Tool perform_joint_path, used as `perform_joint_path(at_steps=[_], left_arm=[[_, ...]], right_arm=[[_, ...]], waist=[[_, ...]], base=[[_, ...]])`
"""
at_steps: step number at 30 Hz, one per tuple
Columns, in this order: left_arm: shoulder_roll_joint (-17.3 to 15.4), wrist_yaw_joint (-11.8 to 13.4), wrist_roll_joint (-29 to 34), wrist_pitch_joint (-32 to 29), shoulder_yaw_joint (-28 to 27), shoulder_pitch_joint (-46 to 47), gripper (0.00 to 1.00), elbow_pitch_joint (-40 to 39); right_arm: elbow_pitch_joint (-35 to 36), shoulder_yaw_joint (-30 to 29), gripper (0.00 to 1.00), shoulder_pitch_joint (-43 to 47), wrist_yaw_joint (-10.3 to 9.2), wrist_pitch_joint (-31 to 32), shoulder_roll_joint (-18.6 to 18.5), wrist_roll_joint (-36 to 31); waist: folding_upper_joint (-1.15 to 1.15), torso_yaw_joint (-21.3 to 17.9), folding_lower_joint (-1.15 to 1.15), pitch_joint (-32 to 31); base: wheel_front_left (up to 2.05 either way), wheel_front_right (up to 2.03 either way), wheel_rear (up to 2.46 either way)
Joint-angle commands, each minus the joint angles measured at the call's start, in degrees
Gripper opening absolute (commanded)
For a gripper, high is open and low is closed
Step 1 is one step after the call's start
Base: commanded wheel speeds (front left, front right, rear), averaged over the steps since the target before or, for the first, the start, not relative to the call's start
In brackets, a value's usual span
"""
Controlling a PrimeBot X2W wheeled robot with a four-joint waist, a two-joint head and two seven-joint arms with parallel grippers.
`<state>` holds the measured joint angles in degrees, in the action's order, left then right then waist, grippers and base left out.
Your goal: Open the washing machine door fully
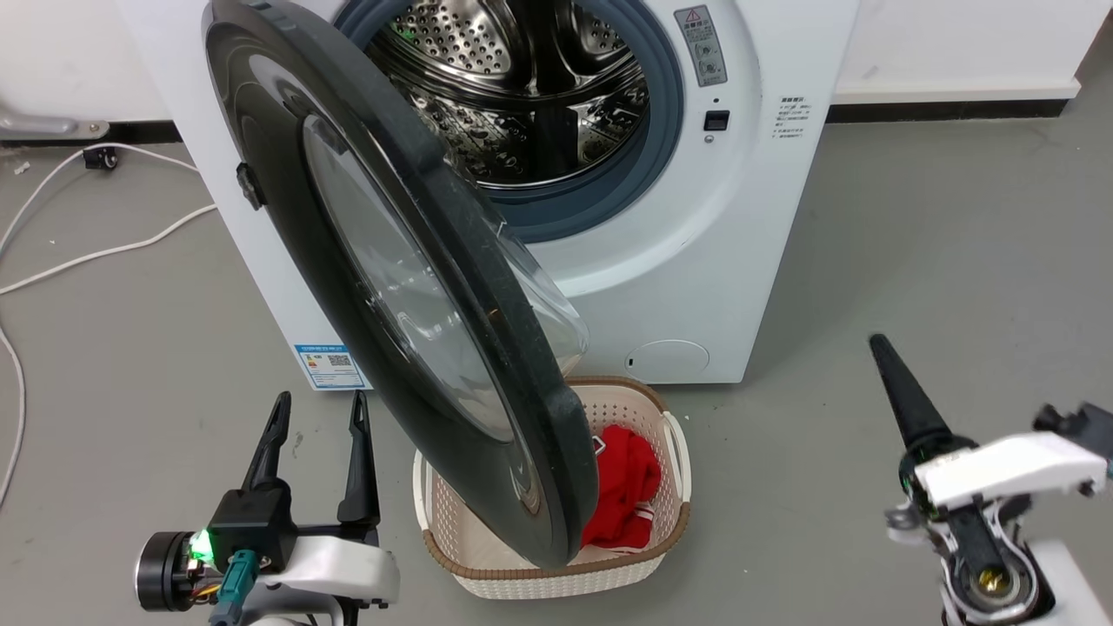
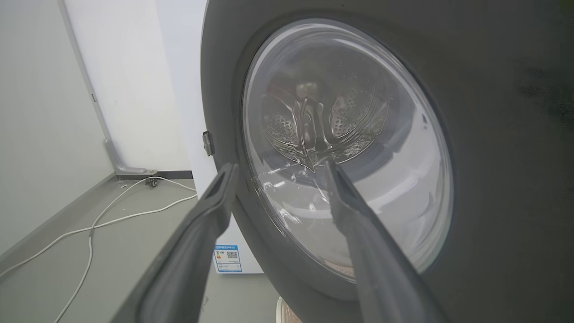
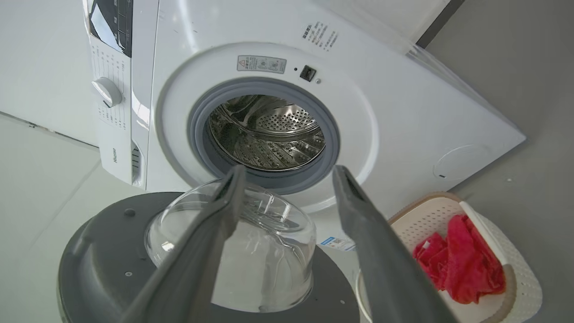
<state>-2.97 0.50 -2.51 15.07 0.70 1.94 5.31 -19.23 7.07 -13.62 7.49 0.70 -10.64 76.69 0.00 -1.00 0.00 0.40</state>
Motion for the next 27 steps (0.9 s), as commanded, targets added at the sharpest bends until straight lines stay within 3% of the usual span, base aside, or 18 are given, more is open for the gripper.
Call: perform_joint_path(at_steps=[1, 2, 3, 5, 6, 11, 16, 21, 27], left_arm=[[-0.1, -0.1, 0.3, 0.2, -0.2, -0.6, 1.0, 0.1], [-0.1, -0.1, 0.3, 0.2, -0.3, -0.5, 1.0, 0.2], [-0.1, -0.1, 0.3, 0.2, -0.5, -0.6, 1.0, 0.1], [-0.1, -0.1, 0.4, 0.2, -0.6, -0.7, 1.0, 0.1], [-0.1, -0.1, 0.4, 0.2, -0.6, -0.7, 1.0, 0.1], [-0.1, -0.1, 0.4, 0.2, -1.0, -0.6, 1.0, -0.1], [-0.3, -0.2, 0.6, 0.2, -1.3, -0.4, 1.0, -0.1], [-0.5, -0.4, 0.9, 0.2, -1.4, 0.0, 1.0, -0.3], [-0.6, -0.4, 1.3, 0.2, -1.2, 0.2, 1.0, -0.6]], right_arm=[[1.0, -0.1, 1.0, 2.0, 0.0, -2.8, -0.5, -3.8], [1.5, -0.1, 1.0, 3.0, 0.0, -4.8, -0.9, -6.9], [2.4, -0.9, 1.0, 5.2, 0.0, -10.4, -1.2, -17.6], [2.8, -2.2, 1.0, 6.4, -0.01, -12.8, -1.2, -26.6], [2.8, -2.2, 1.0, 6.4, -0.01, -12.8, -1.2, -26.6], [8.7, -9.2, 1.0, 8.7, -0.01, -15.0, 2.8, -50.2], [19.1, -12.9, 1.0, 11.7, -0.01, -14.8, 6.5, -67.2], [26.4, -11.4, 1.0, 15.6, -0.02, -12.3, 7.7, -75.2], [26.0, -10.4, 1.0, 19.4, -0.02, -11.1, 7.8, -72.1]], waist=[[0.0, -0.1, 0.0, -0.2], [0.0, -0.1, 0.0, -0.3], [0.0, -0.2, 0.0, -0.5], [0.0, -0.3, 0.0, -0.6], [0.0, -0.3, 0.0, -0.6], [0.0, -0.5, 0.0, -0.7], [0.0, -0.5, 0.0, -0.7], [0.0, -0.3, 0.0, -0.6], [0.0, -0.1, 0.0, -0.5]], base=[[0.0, 0.0, 0.0], [0.0, 0.0, 0.0], [0.0, 0.0, 0.0], [0.0, 0.0, 0.0], [0.0, 0.0, 0.0], [0.0, 0.0, 0.0], [0.0, 0.0, 0.0], [0.0, 0.0, 0.0], [0.0, 0.0, 0.0]])
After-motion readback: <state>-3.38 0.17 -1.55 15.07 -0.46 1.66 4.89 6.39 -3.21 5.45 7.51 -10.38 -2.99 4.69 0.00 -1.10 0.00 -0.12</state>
